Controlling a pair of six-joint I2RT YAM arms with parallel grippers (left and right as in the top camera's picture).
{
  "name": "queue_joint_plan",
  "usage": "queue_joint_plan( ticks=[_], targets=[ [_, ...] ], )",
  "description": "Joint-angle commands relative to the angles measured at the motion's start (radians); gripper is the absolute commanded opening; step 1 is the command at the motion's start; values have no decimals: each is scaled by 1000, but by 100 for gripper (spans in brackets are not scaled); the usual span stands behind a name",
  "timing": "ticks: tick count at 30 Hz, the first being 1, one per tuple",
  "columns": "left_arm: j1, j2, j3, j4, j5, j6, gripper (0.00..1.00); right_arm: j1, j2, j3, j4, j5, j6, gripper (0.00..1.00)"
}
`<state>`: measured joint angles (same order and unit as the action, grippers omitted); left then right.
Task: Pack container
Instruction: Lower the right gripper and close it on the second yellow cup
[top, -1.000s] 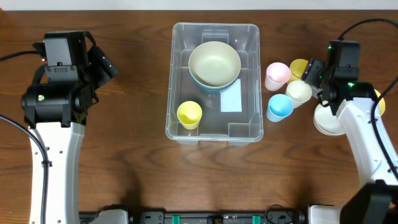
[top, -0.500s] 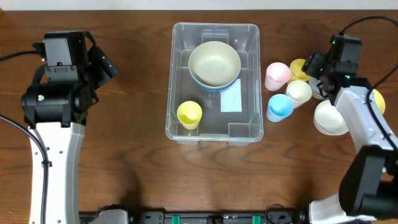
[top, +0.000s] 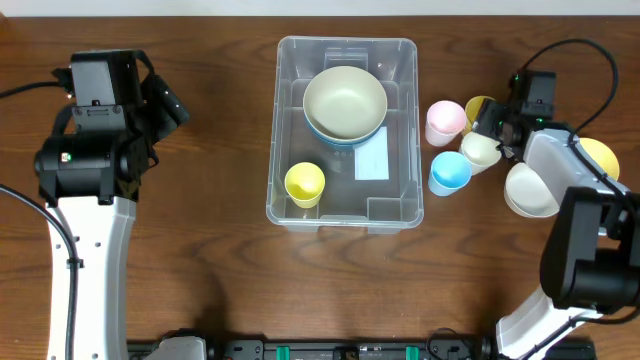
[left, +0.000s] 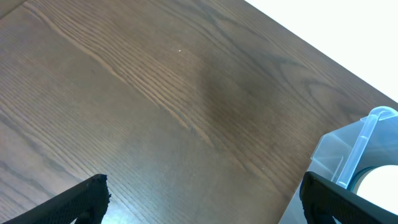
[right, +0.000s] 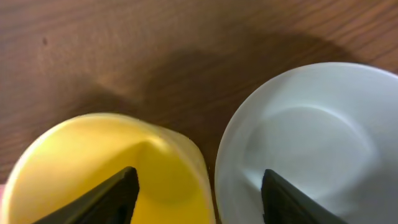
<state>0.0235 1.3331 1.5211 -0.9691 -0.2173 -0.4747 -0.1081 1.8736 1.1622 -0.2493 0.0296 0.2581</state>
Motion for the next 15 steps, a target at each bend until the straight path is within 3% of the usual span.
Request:
queue_joint_plan(
  ticks=[1,15],
  targets=[
    [3,5,12,-2,-16,-2,98,-7,6,8,8,-5,-29,58],
    [3,5,12,-2,-16,-2,98,-7,4,9,21,-5,-54,55]
  ],
)
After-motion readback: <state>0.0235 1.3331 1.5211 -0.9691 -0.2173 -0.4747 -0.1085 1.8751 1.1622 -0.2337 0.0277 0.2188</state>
